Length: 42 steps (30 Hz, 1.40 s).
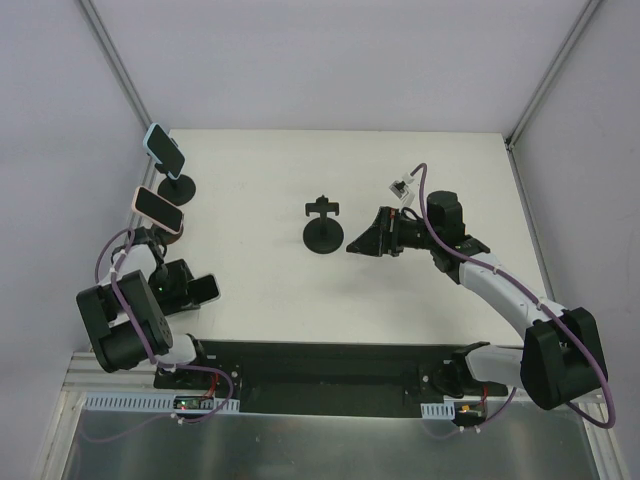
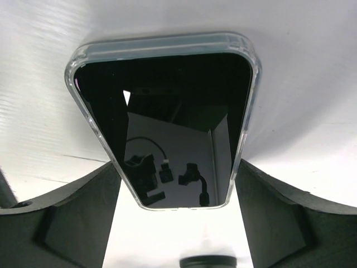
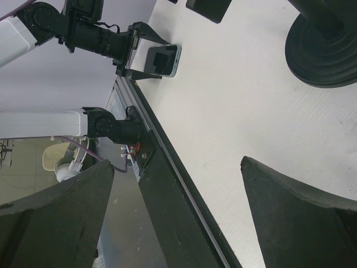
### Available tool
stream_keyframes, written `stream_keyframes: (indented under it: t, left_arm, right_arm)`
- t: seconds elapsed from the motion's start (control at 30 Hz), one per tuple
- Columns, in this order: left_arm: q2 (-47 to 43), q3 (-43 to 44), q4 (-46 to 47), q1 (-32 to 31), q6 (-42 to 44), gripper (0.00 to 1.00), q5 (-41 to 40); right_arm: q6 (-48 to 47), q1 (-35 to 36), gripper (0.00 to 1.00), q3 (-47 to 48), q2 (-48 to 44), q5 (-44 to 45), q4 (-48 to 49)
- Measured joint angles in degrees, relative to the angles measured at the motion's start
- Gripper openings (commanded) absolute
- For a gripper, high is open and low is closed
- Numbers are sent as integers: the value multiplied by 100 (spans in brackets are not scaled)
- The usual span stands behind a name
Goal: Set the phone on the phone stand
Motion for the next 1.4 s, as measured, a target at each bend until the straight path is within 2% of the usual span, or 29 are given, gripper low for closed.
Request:
stream_keyframes:
  t: [0.17, 0.2, 0.67, 0.8, 0.93, 1.07, 1.27, 1.3, 1.33, 1.4]
  left_arm:
    - [-345, -181, -118, 4, 216, 98, -382]
    - [-356, -181, -142, 4, 260, 99, -448]
    - [352, 481, -417, 7, 581, 99, -511]
    - [402, 485, -382, 9, 485, 94, -385]
    - [297, 251, -81, 11, 280, 94, -125]
    - [114, 2, 173, 11, 129, 87, -22]
    - [114, -11, 188, 24, 33, 51, 59]
    - [111, -11, 190, 44, 33, 44, 85]
    - [111, -13, 188, 48, 44, 31, 92]
    - [92, -31, 203, 46, 61, 18, 96]
  right_arm:
    - [-13, -11, 100, 0, 0, 0, 0]
    - [-13, -11, 100, 0, 0, 0, 0]
    - [-46, -11, 100, 0, 0, 13, 0]
    - [-50, -11, 100, 0, 0, 13, 0]
    - [-50, -11, 100, 0, 0, 13, -2]
    - [-50, -11, 100, 0, 0, 15, -7]
    - [-74, -11, 100, 0, -81, 83, -179]
    - [-105, -11, 100, 0, -136, 122, -267]
    - [-146, -11, 100, 0, -208, 170, -363]
    - [-273, -11, 100, 0, -389, 284, -566]
